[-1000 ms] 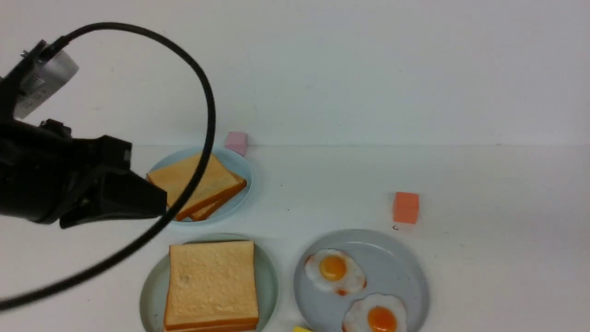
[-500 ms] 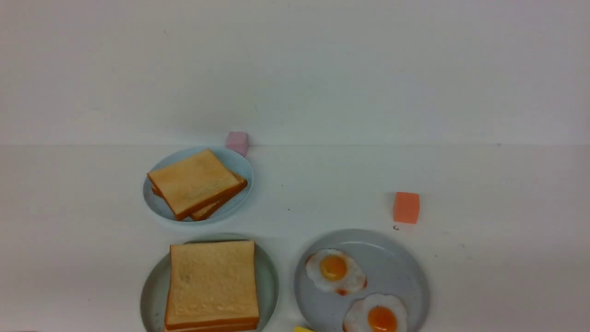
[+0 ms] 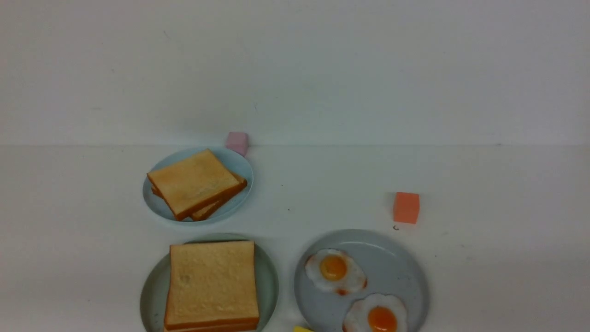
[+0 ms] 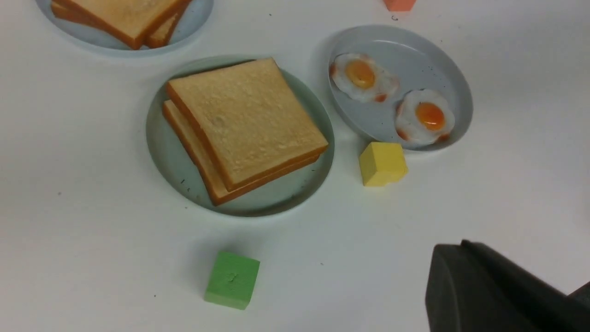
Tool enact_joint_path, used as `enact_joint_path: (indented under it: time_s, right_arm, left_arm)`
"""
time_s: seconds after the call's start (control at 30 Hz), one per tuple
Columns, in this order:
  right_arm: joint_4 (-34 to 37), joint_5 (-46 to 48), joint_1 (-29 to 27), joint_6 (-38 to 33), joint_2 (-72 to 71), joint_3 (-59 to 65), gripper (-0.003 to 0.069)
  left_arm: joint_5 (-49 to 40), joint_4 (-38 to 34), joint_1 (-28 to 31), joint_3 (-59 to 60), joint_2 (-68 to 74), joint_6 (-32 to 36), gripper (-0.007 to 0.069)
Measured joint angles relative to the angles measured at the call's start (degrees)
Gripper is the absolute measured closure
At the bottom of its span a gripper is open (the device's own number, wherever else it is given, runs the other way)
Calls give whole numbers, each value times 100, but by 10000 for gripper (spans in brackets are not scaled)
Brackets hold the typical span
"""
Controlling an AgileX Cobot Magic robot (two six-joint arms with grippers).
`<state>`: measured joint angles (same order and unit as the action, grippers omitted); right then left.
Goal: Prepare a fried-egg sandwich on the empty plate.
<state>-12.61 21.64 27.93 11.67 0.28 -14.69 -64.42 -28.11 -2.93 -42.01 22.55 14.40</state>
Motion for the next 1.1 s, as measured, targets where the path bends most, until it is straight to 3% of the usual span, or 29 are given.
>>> enact_joint_path:
  time_s: [0.2, 0.3, 0.37, 0.4, 0.5, 0.63, 0.8, 1.1]
  right_arm:
    - [0, 0, 0, 0, 0, 0, 652]
    - [0, 0, 1, 0, 0, 0, 652]
    - [0, 0, 1, 0, 0, 0, 652]
    - [0, 0, 1, 0, 0, 0, 652]
    - [0, 0, 1, 0, 0, 0, 650]
    - [0, 0, 1, 0, 0, 4, 647]
    - [0, -22, 1, 0, 0, 4, 641]
    - [-22, -35, 1, 0, 0, 4, 638]
  left_arm:
    - [57, 71, 0, 39, -91, 9, 638]
    - [963, 501, 0, 297, -590, -126, 637]
    - [1951, 959, 0, 672, -996, -573, 637]
    - [1951, 1018, 0, 719, -1033, -632, 637]
    - [3450, 2271, 0, 1808, -1734, -2016, 636]
    - [4304, 3350, 0, 3257, -2290, -3273, 634]
    - [4361, 3444, 0, 4312, -2316, -3468, 631]
    - [4097, 3263, -210, 4363, -2316, -2823, 627]
